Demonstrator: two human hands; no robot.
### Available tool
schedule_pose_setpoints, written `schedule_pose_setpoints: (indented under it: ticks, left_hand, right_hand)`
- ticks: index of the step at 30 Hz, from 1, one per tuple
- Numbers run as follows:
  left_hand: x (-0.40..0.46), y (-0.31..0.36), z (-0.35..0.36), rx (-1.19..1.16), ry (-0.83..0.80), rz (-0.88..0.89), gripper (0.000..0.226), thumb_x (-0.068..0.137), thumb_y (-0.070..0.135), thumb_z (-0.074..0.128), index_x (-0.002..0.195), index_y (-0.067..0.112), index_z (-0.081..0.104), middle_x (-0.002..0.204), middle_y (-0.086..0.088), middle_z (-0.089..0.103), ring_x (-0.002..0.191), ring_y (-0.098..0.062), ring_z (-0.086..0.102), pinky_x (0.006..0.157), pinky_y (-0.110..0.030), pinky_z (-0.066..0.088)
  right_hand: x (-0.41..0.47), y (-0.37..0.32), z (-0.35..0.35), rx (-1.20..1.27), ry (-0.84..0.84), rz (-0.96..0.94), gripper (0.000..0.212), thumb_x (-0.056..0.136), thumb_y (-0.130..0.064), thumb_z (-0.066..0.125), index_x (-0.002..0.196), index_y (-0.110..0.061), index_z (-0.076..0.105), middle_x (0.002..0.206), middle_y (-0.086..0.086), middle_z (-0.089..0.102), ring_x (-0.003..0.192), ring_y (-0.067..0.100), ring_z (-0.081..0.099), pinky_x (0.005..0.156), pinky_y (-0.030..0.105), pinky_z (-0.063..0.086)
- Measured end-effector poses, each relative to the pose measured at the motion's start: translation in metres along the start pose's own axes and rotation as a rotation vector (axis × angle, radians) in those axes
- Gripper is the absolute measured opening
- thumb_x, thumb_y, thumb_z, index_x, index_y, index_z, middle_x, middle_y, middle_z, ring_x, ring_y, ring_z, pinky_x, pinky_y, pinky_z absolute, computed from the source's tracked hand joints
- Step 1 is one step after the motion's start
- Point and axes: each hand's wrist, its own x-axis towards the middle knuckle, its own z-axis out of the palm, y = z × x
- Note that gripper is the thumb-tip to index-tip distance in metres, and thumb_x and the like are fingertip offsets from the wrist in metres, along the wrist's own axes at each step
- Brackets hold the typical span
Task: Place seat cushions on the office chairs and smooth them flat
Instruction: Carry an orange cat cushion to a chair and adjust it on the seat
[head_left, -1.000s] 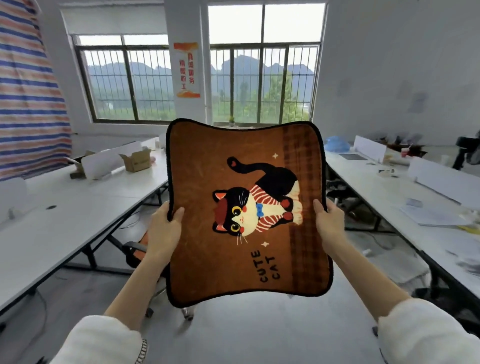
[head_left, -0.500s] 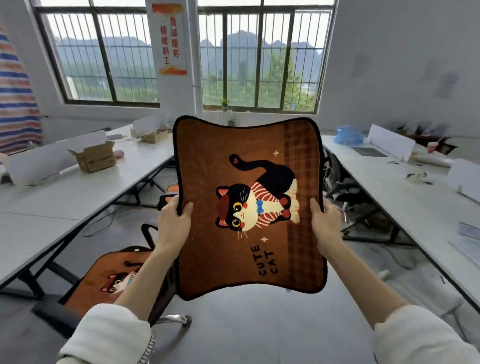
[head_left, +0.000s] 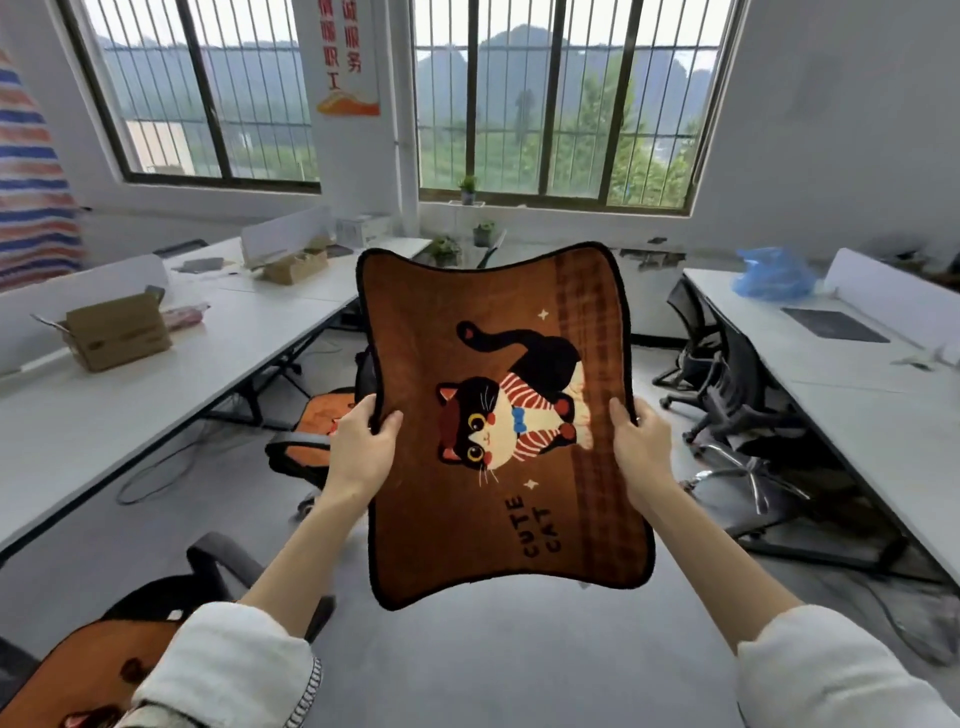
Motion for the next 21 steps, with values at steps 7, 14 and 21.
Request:
schedule_pose_setpoints:
  ticks: [7, 14, 21]
  left_hand:
    - [0.222, -0.018, 0.109, 0.005, -0.037, -0.022, 0.015, 0.092, 0.015, 0.057, 0.104, 0.018, 0.064, 0.095, 0.000, 0.069, 0.091, -0.023, 0.067, 0.087, -0.044, 0.054]
    - [0.406, -0.018, 0.239, 0.096, -0.201, -0.007, 0.028, 0.096, 0.011, 0.047, 0.122, 0.013, 0.058, 0.110, -0.004, 0.066, 0.100, -0.023, 0.063, 0.093, -0.038, 0.049]
    - [0.565, -0.041, 0.347, 0.091, -0.209, -0.079, 0.029, 0.096, 0.011, 0.046, 0.123, 0.011, 0.056, 0.117, -0.007, 0.064, 0.105, -0.024, 0.061, 0.095, -0.041, 0.049]
  right_hand:
    - [0.228, 0.032, 0.068, -0.055, 0.025, 0.016, 0.026, 0.099, -0.024, 0.046, 0.111, -0.012, 0.064, 0.093, 0.003, 0.067, 0.086, 0.023, 0.063, 0.074, 0.032, 0.048]
    - [0.425, 0.060, 0.105, -0.112, 0.091, 0.039, 0.027, 0.099, -0.021, 0.045, 0.112, -0.008, 0.064, 0.096, 0.004, 0.066, 0.084, 0.020, 0.059, 0.067, 0.027, 0.041]
    - [0.617, 0.101, 0.152, -0.113, 0.017, 0.067, 0.030, 0.100, -0.023, 0.043, 0.121, -0.011, 0.061, 0.109, 0.005, 0.067, 0.095, 0.022, 0.062, 0.081, 0.033, 0.049]
